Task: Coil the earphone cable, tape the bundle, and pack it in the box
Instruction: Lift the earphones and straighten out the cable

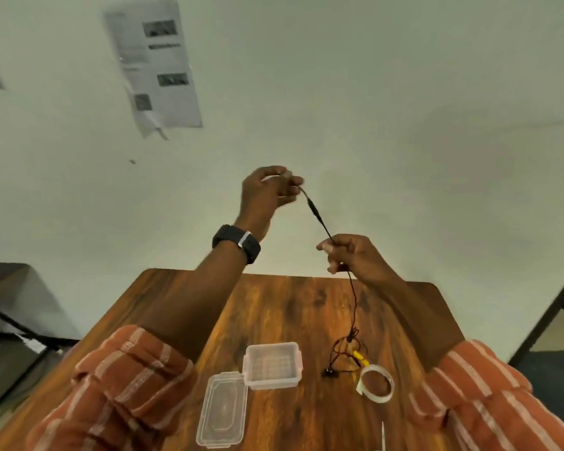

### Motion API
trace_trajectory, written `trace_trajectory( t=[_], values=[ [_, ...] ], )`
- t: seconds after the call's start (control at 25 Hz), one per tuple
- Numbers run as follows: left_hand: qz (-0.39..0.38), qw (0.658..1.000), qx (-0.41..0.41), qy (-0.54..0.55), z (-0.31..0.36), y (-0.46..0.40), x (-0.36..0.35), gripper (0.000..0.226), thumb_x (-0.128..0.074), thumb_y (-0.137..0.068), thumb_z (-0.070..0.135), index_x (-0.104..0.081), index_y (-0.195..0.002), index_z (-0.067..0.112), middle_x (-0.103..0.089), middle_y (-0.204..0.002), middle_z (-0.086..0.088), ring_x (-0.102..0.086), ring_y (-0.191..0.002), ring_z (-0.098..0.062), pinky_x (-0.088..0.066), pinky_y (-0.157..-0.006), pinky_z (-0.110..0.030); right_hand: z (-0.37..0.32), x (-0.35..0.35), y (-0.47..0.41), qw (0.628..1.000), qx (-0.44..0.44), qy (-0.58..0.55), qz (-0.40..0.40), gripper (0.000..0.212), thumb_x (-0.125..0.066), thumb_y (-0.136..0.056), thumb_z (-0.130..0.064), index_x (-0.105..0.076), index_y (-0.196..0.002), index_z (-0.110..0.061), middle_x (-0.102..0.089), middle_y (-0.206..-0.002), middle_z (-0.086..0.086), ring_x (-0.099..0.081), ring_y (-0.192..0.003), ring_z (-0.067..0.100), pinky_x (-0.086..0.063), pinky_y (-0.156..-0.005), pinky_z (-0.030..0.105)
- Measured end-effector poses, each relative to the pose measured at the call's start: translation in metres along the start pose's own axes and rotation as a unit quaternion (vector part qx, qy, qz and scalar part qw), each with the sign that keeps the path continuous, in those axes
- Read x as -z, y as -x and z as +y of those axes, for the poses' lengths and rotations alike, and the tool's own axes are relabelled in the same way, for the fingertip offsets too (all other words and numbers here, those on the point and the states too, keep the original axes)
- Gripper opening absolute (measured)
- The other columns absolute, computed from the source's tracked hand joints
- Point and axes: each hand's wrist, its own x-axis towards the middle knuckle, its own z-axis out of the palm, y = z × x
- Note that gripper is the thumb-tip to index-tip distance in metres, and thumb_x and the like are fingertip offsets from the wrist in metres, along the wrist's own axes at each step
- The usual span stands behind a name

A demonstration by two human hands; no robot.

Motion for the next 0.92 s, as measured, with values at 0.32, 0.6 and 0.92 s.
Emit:
trace_trajectory(
  t=[0.32, 0.6, 0.92],
  values=[
    [-0.173, 0.962, 0.056, -0.205, 0.020, 0.045, 0.030, 0.039, -0.046, -0.100, 0.038, -0.067, -0.116, 0.009, -0.074, -0.105, -0.002, -0.067, -0.107, -0.020, -0.042, -0.095, -0.034, -0.114, -0.008, -0.022, 0.988, 0.108, 0.112, -0.011, 0.022, -0.058, -0.097, -0.026, -0.073, -0.088, -0.012, -0.037, -0.058, -0.005, -0.028, -0.049, 0.009, -0.025, -0.046, 0.023],
    [-0.048, 0.989, 0.006, -0.140, 0.063, 0.042, 0.015, 0.031, -0.048, -0.098, 0.042, -0.061, -0.096, 0.013, -0.064, -0.084, -0.002, -0.061, -0.074, -0.018, -0.047, -0.075, -0.034, -0.127, -0.001, -0.031, 0.987, 0.105, 0.118, 0.000, 0.022, -0.065, -0.092, -0.026, -0.074, -0.087, -0.007, -0.041, -0.053, -0.009, -0.033, -0.050, 0.010, -0.033, -0.049, 0.027],
    [-0.032, 0.930, -0.096, -0.353, 0.097, 0.034, 0.023, 0.024, -0.066, -0.091, 0.021, -0.075, -0.087, -0.002, -0.068, -0.074, -0.001, -0.050, -0.042, 0.007, -0.034, -0.046, -0.009, -0.124, 0.019, -0.028, 0.992, 0.053, 0.113, 0.026, 0.030, -0.075, -0.082, -0.031, -0.071, -0.086, -0.001, -0.047, -0.053, -0.008, -0.041, -0.050, 0.009, -0.049, -0.060, 0.032]
  ],
)
